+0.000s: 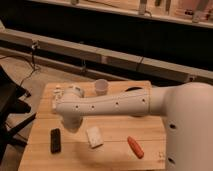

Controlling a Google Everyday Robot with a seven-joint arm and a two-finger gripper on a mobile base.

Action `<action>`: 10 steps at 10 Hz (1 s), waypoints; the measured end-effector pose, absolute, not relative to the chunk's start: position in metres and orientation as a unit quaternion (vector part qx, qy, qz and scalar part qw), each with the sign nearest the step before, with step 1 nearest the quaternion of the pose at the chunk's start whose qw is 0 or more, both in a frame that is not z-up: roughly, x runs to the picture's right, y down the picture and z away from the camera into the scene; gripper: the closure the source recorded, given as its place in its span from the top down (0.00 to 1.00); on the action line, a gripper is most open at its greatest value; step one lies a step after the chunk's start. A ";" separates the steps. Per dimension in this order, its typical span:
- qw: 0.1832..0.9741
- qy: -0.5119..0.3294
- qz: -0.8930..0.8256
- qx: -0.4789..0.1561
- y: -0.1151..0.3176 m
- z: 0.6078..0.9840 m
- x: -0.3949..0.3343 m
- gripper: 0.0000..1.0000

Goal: Push the eraser across the table

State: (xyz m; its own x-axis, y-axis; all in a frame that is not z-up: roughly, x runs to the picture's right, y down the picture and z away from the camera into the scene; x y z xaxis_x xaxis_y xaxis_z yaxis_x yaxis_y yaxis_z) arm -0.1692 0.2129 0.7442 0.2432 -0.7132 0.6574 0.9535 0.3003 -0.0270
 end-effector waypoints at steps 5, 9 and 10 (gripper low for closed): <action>0.725 -0.290 -0.577 -0.242 0.239 0.773 -0.202 0.00; 0.709 -0.311 -0.583 -0.245 0.251 0.783 -0.218 0.00; 0.706 -0.318 -0.583 -0.247 0.254 0.787 -0.220 0.00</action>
